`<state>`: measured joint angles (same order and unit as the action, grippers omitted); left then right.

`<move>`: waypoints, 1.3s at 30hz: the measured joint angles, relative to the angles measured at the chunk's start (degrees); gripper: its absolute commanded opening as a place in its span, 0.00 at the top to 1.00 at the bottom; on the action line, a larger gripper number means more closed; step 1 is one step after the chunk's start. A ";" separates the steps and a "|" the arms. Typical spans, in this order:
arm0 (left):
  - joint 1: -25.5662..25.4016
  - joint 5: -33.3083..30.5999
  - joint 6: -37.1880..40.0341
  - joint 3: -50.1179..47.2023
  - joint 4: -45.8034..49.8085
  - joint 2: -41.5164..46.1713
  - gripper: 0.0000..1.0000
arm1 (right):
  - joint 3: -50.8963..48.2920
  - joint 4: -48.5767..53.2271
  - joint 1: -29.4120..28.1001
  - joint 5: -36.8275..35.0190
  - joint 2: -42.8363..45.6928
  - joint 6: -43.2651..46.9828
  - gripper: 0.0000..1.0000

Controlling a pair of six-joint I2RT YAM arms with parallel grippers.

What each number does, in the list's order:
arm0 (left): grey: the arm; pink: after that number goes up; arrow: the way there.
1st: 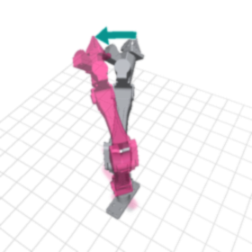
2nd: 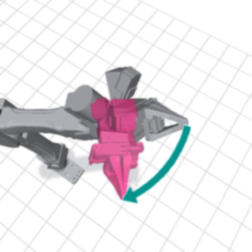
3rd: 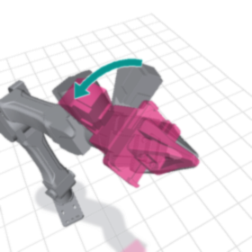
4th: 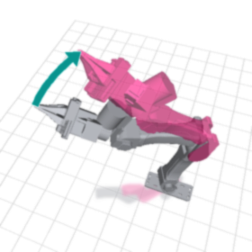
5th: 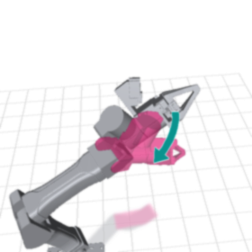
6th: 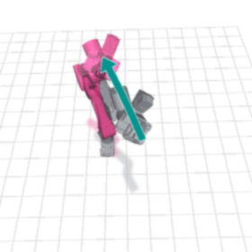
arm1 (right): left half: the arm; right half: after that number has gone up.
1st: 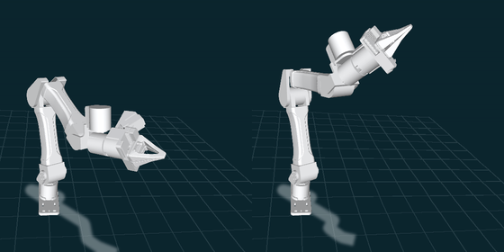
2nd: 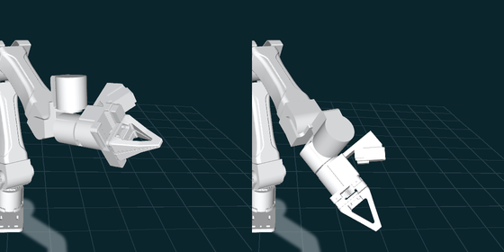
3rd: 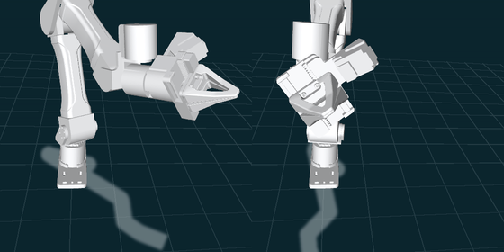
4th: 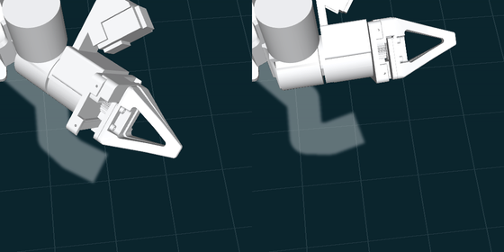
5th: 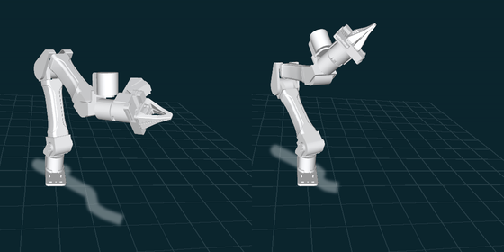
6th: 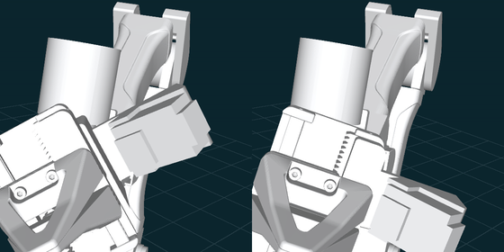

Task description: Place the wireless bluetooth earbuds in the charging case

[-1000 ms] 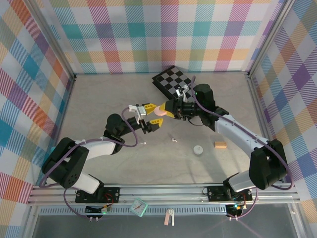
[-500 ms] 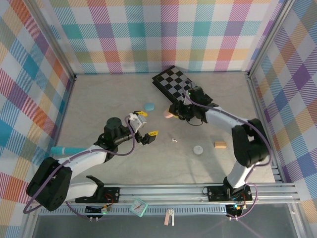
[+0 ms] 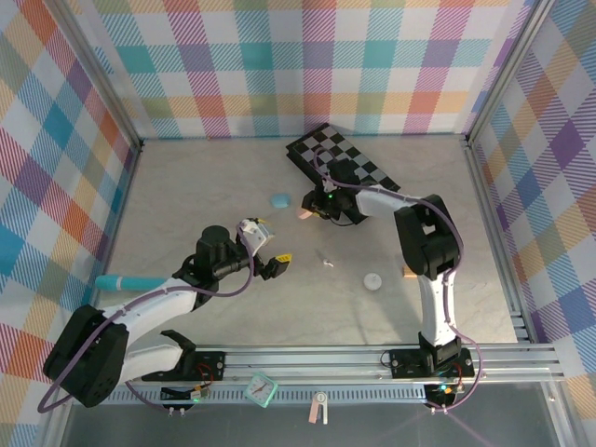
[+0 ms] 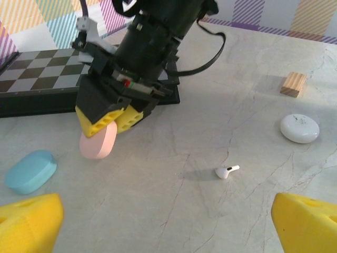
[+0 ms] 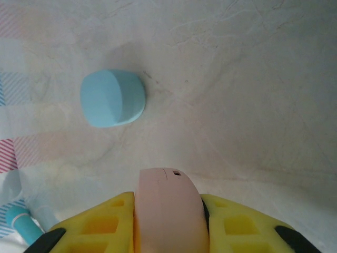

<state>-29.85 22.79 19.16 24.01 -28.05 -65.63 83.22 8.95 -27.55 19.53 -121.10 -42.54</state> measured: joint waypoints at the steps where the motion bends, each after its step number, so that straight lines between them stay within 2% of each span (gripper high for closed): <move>1: -0.04 0.02 0.00 0.00 0.00 0.11 0.00 | 0.81 0.24 -0.07 -0.20 -0.83 0.04 0.74; 2: -0.04 0.02 0.00 0.00 0.00 0.11 0.00 | 1.38 0.55 -0.07 -0.44 -1.42 0.11 0.71; 7: -0.68 0.04 0.02 0.00 -0.20 -0.35 0.00 | 3.17 3.26 -0.17 -2.82 -2.25 2.25 0.40; 9: -1.38 0.09 0.04 0.00 -0.17 -0.96 0.00 | 3.06 4.57 -0.17 -4.68 -1.68 4.02 0.32; 13: -2.80 0.11 0.15 0.02 -0.76 -2.67 0.00 | -0.63 7.28 -0.17 -8.81 4.35 7.78 0.24; 19: -3.30 0.55 0.22 0.50 -1.11 -4.94 0.00 | -10.88 10.75 -0.17 -15.39 22.49 13.97 0.13; 23: -3.41 1.33 0.46 1.53 -1.68 -5.16 0.00 | -14.43 19.02 -0.17 -20.37 30.77 20.28 0.10; 26: -3.41 2.03 0.94 2.19 -2.01 -5.16 0.00 | -14.82 29.16 -0.17 -22.38 31.82 24.92 0.10; 31: -3.41 2.89 1.33 2.32 -2.03 -5.16 0.00 | -14.80 44.63 -0.87 -22.95 29.09 29.44 0.09; 39: -3.41 3.23 1.70 2.47 -1.62 -4.87 0.00 | -14.73 53.64 -1.75 -23.06 20.74 31.78 0.13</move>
<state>-33.26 26.02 20.86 26.48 -29.67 -70.50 68.49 62.59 -29.30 -3.53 -100.36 -10.76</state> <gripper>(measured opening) 0.997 0.886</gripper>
